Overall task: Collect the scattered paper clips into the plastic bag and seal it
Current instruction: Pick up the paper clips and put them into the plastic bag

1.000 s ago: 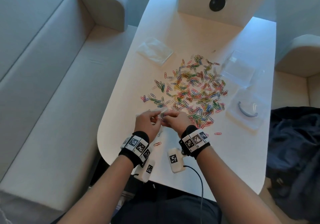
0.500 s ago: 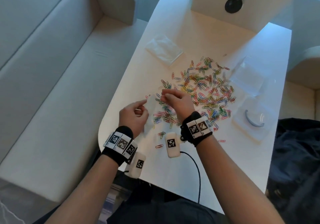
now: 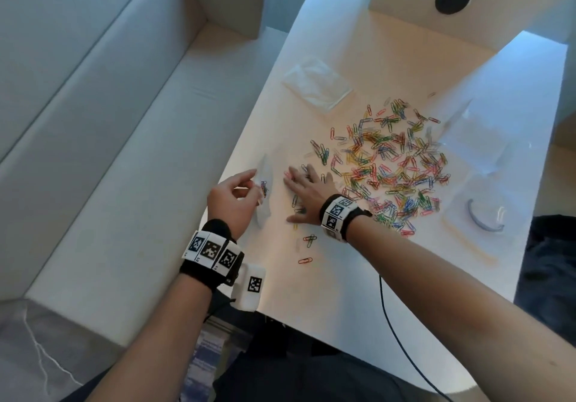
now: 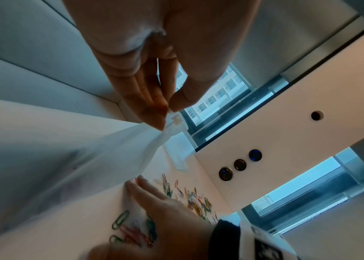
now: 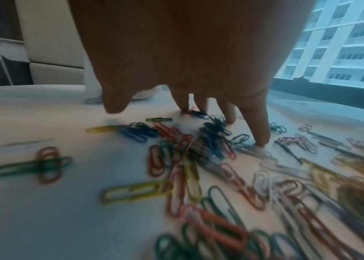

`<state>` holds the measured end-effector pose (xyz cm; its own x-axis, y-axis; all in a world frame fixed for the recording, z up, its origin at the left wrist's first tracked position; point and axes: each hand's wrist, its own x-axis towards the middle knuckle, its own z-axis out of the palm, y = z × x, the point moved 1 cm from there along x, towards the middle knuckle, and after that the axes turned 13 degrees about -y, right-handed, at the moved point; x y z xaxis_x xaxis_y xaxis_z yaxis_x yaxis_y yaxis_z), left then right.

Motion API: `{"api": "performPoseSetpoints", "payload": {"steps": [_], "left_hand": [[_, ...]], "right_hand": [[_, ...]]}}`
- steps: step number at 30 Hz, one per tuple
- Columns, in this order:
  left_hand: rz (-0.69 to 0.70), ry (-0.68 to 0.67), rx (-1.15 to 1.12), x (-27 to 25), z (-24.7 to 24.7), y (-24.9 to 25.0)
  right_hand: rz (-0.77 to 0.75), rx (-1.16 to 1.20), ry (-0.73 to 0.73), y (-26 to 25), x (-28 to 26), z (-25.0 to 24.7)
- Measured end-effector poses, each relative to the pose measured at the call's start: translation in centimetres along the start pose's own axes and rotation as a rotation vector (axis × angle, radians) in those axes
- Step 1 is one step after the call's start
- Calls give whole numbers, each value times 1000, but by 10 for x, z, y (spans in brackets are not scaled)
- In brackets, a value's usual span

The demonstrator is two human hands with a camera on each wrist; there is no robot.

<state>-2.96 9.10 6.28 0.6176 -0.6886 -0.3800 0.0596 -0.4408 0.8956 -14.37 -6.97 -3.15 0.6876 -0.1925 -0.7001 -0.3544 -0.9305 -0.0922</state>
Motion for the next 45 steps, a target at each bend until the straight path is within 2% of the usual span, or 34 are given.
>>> {"api": "performPoseSetpoints", "payload": {"steps": [2, 6, 10, 12, 16, 18, 20, 22, 24, 26, 30, 36, 39, 41, 45], "left_hand": [[-9, -15, -28, 2, 5, -1], [-48, -63, -74, 0, 20, -1], [-75, -112, -47, -5, 30, -4], [-86, -134, -31, -6, 32, -5], [-83, -167, 2, -7, 36, -4], [-85, -173, 17, -6, 40, -5], [-84, -183, 37, -5, 45, -6], [-80, -194, 57, -5, 52, -6], [-86, -210, 68, -5, 58, -6], [-98, -231, 65, -8, 65, -6], [-78, -237, 71, -14, 72, -4], [-57, -222, 162, -18, 71, -1], [-44, -229, 188, -20, 69, 1], [-49, -226, 177, -21, 68, 1], [-36, -228, 168, -25, 59, 1]], "right_hand": [[1, -1, 8, -2, -8, 11], [-75, 1, 164, -3, -20, 31], [-77, 110, 236, 7, -29, 24], [-43, 237, 259, 16, -31, 16], [214, 934, 427, 44, -46, 10], [305, 1360, 451, 57, -56, 15], [244, 1862, 505, 62, -69, 17], [88, 2258, 546, 56, -86, 9], [-45, 2430, 534, 46, -101, -2], [-147, 2490, 473, 35, -110, -9], [-181, 2418, 317, 8, -111, -13], [66, 1983, 254, -15, -93, -4], [98, 1851, 227, -17, -90, -9], [108, 1652, 218, -18, -89, -13], [155, 1035, 311, -27, -91, -26]]}}
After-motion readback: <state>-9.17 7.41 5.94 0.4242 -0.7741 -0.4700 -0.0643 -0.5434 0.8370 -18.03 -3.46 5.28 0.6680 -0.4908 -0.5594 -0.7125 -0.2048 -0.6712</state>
